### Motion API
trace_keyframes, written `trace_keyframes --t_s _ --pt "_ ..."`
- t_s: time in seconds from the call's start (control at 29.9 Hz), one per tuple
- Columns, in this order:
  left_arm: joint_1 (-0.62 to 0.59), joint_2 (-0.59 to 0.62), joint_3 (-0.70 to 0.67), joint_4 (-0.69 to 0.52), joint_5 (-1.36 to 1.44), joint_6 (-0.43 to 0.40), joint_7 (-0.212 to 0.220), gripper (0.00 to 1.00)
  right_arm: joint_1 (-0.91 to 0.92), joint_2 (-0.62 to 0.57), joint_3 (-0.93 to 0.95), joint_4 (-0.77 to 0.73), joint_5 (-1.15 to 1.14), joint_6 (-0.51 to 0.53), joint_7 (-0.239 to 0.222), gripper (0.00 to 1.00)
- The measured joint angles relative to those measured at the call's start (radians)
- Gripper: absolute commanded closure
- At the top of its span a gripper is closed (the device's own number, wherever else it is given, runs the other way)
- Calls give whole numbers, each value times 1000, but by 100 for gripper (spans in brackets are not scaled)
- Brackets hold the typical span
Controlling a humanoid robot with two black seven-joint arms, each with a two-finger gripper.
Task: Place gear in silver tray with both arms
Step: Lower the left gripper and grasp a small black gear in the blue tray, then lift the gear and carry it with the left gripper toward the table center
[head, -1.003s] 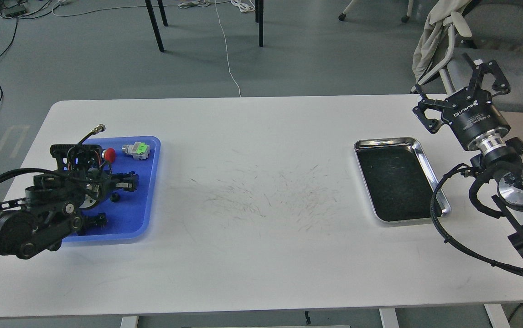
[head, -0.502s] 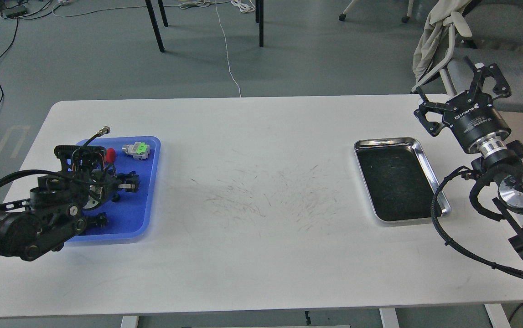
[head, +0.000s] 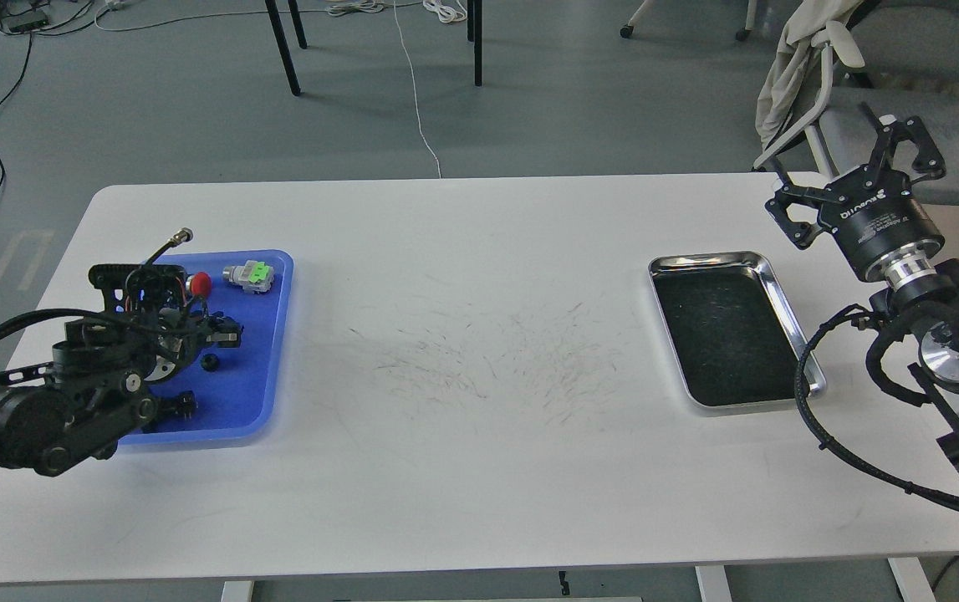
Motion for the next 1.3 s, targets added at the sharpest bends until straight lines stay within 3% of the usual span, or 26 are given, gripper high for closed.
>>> trace_keyframes --t_s 0.17,0.33,0.57,0.8,1.07,1.3 --pt "-18 6 -13 -22 0 -3 4 93 -1 -2 7 8 0 -2 0 1" --pt "-108 29 -17 -89 -2 -61 27 93 -1 -4 15 9 0 -3 0 1" --pt "-254 18 -18 -209 -2 -95 97 93 -1 -22 18 9 0 -2 -1 1" --pt "-357 -174 -16 -237 -1 -99 137 93 -1 -46 19 4 0 0 -1 1" --pt "-383 -520 -6 -139 10 -93 134 93 -7 -80 19 -1 0 2 -2 1" --pt "-351 -574 21 -57 20 -62 129 93 -13 -92 19 0 0 3 0 1"
